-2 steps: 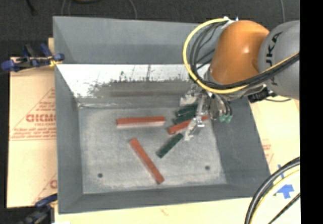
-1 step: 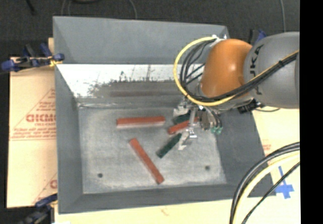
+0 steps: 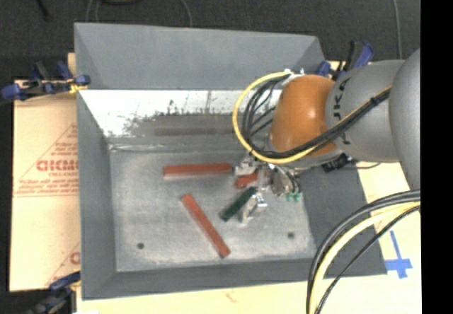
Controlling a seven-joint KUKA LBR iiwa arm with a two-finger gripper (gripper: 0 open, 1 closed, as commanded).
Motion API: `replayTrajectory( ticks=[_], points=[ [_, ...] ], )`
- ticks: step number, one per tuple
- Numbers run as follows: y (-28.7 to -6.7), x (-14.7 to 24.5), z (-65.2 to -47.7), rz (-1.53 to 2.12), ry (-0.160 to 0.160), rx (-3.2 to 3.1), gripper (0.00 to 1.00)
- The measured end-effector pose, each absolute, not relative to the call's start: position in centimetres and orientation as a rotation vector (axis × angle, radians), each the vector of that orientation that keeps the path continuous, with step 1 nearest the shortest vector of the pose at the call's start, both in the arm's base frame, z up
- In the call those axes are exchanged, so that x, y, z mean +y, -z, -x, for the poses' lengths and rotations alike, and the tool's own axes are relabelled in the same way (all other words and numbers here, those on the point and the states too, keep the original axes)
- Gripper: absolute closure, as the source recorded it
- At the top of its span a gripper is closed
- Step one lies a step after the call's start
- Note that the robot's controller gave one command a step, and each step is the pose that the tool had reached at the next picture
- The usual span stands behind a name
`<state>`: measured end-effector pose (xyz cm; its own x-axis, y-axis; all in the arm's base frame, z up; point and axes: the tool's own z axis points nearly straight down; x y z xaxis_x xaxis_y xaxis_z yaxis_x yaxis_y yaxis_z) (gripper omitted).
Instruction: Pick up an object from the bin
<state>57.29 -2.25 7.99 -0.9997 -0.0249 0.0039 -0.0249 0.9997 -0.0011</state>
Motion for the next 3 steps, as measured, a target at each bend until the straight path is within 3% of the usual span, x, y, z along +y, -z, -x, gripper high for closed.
replayTrajectory(
  ticks=[1,2,3],
  points=[
    [-8.0,-2.8,-55.4,-0.305,0.005,-3.122,1.0],
    [-8.0,-2.8,-55.4,-0.305,0.004,-3.122,1.0],
    [-22.3,-7.1,-57.4,-0.826,-0.002,-3.034,1.0]
  ],
)
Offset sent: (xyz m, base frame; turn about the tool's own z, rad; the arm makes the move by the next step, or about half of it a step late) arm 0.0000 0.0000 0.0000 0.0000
